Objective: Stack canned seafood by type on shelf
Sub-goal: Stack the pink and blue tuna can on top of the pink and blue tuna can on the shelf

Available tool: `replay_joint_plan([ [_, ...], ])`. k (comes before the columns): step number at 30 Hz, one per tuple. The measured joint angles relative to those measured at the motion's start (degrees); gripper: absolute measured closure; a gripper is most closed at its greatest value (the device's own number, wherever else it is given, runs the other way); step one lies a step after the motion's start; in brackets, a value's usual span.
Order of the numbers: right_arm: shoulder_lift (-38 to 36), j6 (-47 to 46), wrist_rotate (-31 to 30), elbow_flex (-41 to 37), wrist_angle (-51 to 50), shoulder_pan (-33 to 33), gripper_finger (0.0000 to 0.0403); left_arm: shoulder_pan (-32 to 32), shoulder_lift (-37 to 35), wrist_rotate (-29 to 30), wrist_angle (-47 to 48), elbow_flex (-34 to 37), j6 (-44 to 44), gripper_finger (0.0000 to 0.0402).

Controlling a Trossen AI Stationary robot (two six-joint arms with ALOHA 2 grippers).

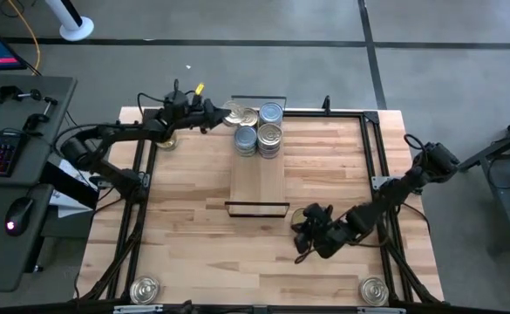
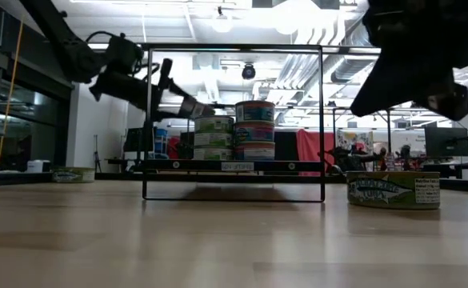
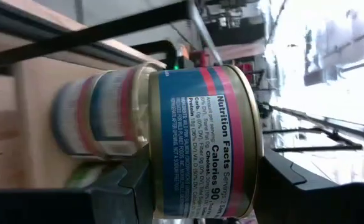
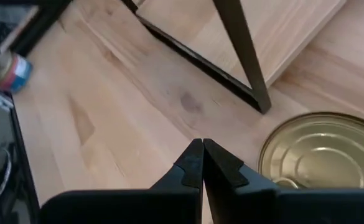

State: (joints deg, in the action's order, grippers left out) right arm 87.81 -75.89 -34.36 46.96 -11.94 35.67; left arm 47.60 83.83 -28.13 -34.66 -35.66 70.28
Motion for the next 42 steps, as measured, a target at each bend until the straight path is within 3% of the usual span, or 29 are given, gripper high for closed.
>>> replay_joint_plan([
  [6,0.0,5.1,4.9,0.0,0.3,-2.0,0.0403,-0.1,4.4,-0.1,-0.7,-4.1,-1.0,0.0229],
  [19,0.0,7.7,5.8,0.0,0.2,-1.9,0.0403,-1.3,8.2,-0.1,2.6,-9.1,-6.6,0.0227],
  [24,0.0,8.6,5.7,0.0,0.2,-1.9,0.0403,-2.5,8.1,0.0,2.8,-9.2,-6.1,0.0147],
  [27,0.0,9.4,5.7,0.0,0.2,-1.9,0.0403,-3.4,8.1,1.0,3.3,-9.2,-6.0,0.0121],
  [42,0.0,9.6,5.7,0.0,0.2,-1.9,0.0403,-4.5,8.1,5.8,2.5,-9.8,-3.0,0.0116],
])
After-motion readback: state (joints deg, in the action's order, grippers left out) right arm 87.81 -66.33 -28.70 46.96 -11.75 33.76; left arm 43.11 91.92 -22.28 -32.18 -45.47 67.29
